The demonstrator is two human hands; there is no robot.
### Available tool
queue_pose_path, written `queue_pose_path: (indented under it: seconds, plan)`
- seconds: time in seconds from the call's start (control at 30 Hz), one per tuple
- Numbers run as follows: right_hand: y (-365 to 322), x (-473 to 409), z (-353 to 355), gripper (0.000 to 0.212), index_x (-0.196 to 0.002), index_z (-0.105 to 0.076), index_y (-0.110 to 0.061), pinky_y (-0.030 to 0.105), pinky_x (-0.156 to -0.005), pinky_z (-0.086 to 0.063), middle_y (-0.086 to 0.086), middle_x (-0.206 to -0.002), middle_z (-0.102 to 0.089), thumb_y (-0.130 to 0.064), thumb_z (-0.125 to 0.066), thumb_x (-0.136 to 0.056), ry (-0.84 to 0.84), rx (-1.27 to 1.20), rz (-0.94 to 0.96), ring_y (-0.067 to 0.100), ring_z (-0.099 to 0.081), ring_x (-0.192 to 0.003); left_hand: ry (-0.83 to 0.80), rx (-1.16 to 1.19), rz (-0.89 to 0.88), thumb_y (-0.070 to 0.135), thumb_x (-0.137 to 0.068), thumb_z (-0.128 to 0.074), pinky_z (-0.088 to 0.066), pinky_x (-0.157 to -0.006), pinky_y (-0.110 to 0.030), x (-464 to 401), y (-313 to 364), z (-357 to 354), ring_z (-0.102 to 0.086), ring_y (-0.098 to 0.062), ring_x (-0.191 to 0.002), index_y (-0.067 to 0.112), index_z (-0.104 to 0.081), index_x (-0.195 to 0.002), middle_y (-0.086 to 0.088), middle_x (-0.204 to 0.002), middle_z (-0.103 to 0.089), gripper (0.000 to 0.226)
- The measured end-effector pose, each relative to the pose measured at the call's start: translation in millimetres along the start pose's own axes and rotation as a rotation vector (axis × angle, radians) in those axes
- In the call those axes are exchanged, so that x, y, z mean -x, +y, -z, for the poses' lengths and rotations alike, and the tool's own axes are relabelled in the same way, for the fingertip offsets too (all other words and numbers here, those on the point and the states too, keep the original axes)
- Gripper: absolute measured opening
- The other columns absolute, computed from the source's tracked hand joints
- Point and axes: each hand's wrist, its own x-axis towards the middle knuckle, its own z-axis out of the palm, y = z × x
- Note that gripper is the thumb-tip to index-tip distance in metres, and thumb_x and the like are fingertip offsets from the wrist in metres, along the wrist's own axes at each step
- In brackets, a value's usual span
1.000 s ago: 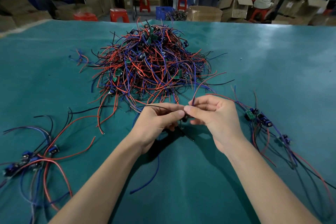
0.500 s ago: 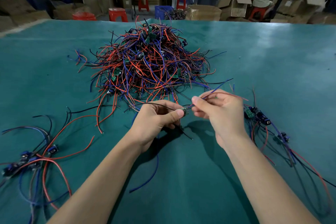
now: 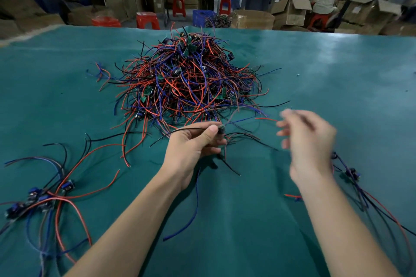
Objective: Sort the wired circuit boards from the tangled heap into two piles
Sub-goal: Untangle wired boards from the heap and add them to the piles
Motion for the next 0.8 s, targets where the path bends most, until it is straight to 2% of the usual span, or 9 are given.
queue_pose_path:
  seconds: [0.07, 0.13, 0.23, 0.33, 0.47, 0.57, 0.67, 0.73, 0.8]
  plan:
    - [5.1, 29.0, -24.8, 0.015, -0.082, -0.075, -0.021, 0.021, -0.046, -0.040, -0.005, -0.071, -0.075, -0.034, -0.073, -0.089, -0.339, 0.127, 0.004, 0.007, -0.061, -0.052, -0.013, -0.037, 0.002, 0.012, -0.097, -0.058, -0.055, -0.058, -0.020, 1.1, -1.3, -2.3, -0.072, -0.017, -0.073, 0.004, -0.073, -0.101, -0.014, -0.088, -0.075, 0.018]
    - [11.2, 51.2, -40.0, 0.023, -0.090, -0.077, -0.026, 0.025, -0.055, -0.044, -0.011, -0.072, -0.074, -0.047, -0.074, -0.082, -0.494, 0.201, 0.043, 0.005, -0.063, -0.058, -0.068, -0.090, -0.005, 0.014, -0.097, -0.058, -0.055, -0.062, -0.021, 2.7, -0.7, -1.8, -0.071, -0.018, -0.076, 0.006, -0.075, -0.103, -0.016, -0.093, -0.076, 0.019]
    - [13.3, 57.0, -42.6, 0.021, -0.096, -0.078, -0.026, 0.031, -0.065, -0.049, -0.011, -0.075, -0.074, -0.039, -0.080, -0.080, -0.446, 0.161, 0.070, 0.007, -0.067, -0.065, -0.115, -0.126, -0.014, 0.013, -0.095, -0.061, -0.054, -0.062, -0.021, 5.2, 0.8, -1.0, -0.071, -0.015, -0.078, 0.009, -0.076, -0.104, -0.010, -0.095, -0.077, 0.018]
    - [12.6, 54.3, -38.4, 0.020, -0.095, -0.079, -0.028, 0.033, -0.068, -0.054, -0.012, -0.081, -0.078, -0.034, -0.082, -0.077, -0.389, 0.128, 0.084, 0.005, -0.073, -0.075, -0.109, -0.118, -0.001, 0.013, -0.096, -0.059, -0.052, -0.056, -0.019, 5.9, 1.8, -4.0, -0.073, -0.016, -0.076, 0.013, -0.077, -0.099, -0.008, -0.090, -0.077, 0.017]
    - [4.8, 44.7, -33.3, 0.018, -0.095, -0.077, -0.030, 0.042, -0.076, -0.061, -0.011, -0.080, -0.078, -0.019, -0.084, -0.082, -0.245, 0.121, 0.184, 0.004, -0.070, -0.070, -0.050, -0.096, 0.025, 0.016, -0.100, -0.055, -0.049, -0.052, -0.017, 4.7, 2.3, -4.5, -0.071, -0.016, -0.068, 0.009, -0.074, -0.098, -0.010, -0.079, -0.074, 0.020]
    - [-10.6, 24.4, -13.9, 0.018, -0.094, -0.076, -0.026, 0.030, -0.062, -0.057, -0.013, -0.072, -0.074, -0.010, -0.081, -0.086, -0.110, 0.011, 0.202, 0.002, -0.064, -0.064, -0.050, -0.126, 0.013, 0.016, -0.101, -0.054, -0.047, -0.052, -0.016, 4.7, 3.1, -4.5, -0.069, -0.014, -0.065, 0.006, -0.072, -0.096, -0.009, -0.077, -0.073, 0.022]
    - [-28.0, -6.4, 34.8, 0.013, -0.100, -0.076, -0.022, 0.016, -0.049, -0.047, -0.011, -0.073, -0.073, -0.016, -0.077, -0.088, 0.070, -0.060, 0.206, 0.001, -0.058, -0.058, 0.027, -0.039, 0.038, 0.015, -0.104, -0.046, -0.050, -0.052, -0.017, 1.7, 7.1, -0.2, -0.065, -0.014, -0.059, 0.004, -0.066, -0.092, -0.009, -0.071, -0.071, 0.026]
    - [-37.8, -22.7, 71.4, 0.013, -0.101, -0.078, -0.019, 0.012, -0.045, -0.042, -0.012, -0.068, -0.073, -0.025, -0.074, -0.090, -0.007, 0.093, 0.172, -0.001, -0.052, -0.050, 0.052, -0.041, 0.039, 0.015, -0.105, -0.045, -0.050, -0.052, -0.018, 0.3, 7.7, 0.5, -0.062, -0.013, -0.057, 0.003, -0.063, -0.089, -0.008, -0.068, -0.069, 0.027]
    - [-46.0, -35.2, 96.9, 0.013, -0.101, -0.079, -0.024, 0.017, -0.053, -0.046, -0.011, -0.065, -0.073, -0.034, -0.073, -0.093, -0.238, 0.487, 0.108, -0.001, -0.055, -0.050, 0.023, -0.121, 0.032, 0.017, -0.105, -0.046, -0.049, -0.053, -0.018, 1.2, 4.9, -2.9, -0.060, -0.013, -0.057, 0.002, -0.065, -0.088, -0.006, -0.068, -0.068, 0.030]
